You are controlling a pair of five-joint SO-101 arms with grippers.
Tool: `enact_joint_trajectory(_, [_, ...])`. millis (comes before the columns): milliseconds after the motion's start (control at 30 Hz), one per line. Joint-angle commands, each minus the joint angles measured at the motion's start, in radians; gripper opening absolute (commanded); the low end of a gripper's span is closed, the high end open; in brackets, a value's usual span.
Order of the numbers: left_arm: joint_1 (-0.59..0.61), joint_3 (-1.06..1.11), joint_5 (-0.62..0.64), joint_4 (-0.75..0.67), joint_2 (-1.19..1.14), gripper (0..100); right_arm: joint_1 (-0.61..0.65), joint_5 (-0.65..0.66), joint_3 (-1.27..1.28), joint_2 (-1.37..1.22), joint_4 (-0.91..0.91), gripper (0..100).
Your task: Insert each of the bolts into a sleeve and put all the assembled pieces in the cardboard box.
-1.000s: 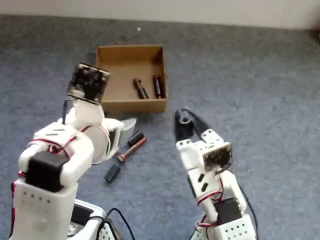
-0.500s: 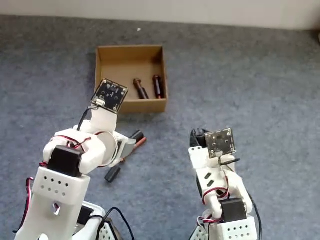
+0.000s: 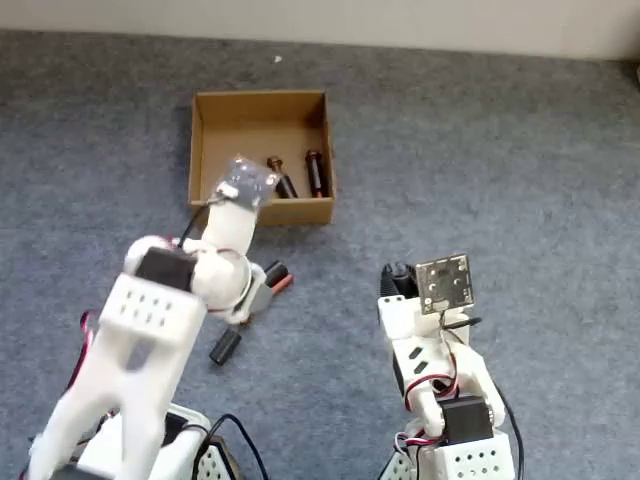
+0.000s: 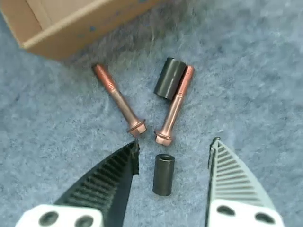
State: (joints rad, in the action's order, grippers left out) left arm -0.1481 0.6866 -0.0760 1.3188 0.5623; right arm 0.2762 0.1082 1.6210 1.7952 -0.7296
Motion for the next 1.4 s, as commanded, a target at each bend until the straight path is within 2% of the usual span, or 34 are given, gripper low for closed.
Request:
enact_joint_trajectory(0, [0.085,-0.13,-0.017,-0.051,-0.154,25,-0.004,-0.009,-0.019,0.004,0.018,0.5])
enact_joint_trajectory(167, [0.177,-0.185,0.003,-0.144,-0.334,25,-0.004,-0.009,0.044,0.004,0.093,0.5])
enact_joint_trajectory(433, [0.185,-0.188,0.041,-0.296,-0.596,25,-0.004,-0.009,0.044,0.004,0.094,0.5])
enact_joint_trajectory(567, [0.186,-0.202,0.041,-0.374,-0.696,17,-0.004,-0.009,0.044,0.004,0.094,0.5])
enact_joint_trajectory(700, [0.182,-0.28,0.04,-0.302,-0.751,9,-0.004,-0.009,0.044,0.007,0.094,0.5])
enact_joint_trajectory(1000, [0.188,-0.386,0.04,-0.143,-0.723,8,-0.004,-0.009,0.044,0.013,0.094,0.5])
enact_joint_trajectory(1067, [0.188,-0.4,0.043,-0.1,-0.682,4,-0.004,-0.009,0.044,0.013,0.094,0.5])
enact_joint_trajectory(1133, [0.183,-0.406,0.101,-0.061,-0.641,0,-0.004,-0.009,0.044,0.013,0.094,0.5])
enact_joint_trajectory(1267, [0.194,-0.403,0.394,-0.011,-0.585,1,-0.004,-0.009,0.044,0.013,0.094,0.5])
enact_joint_trajectory(1367, [0.203,-0.401,0.519,-0.006,-0.585,1,-0.004,-0.009,0.044,0.013,0.094,0.5])
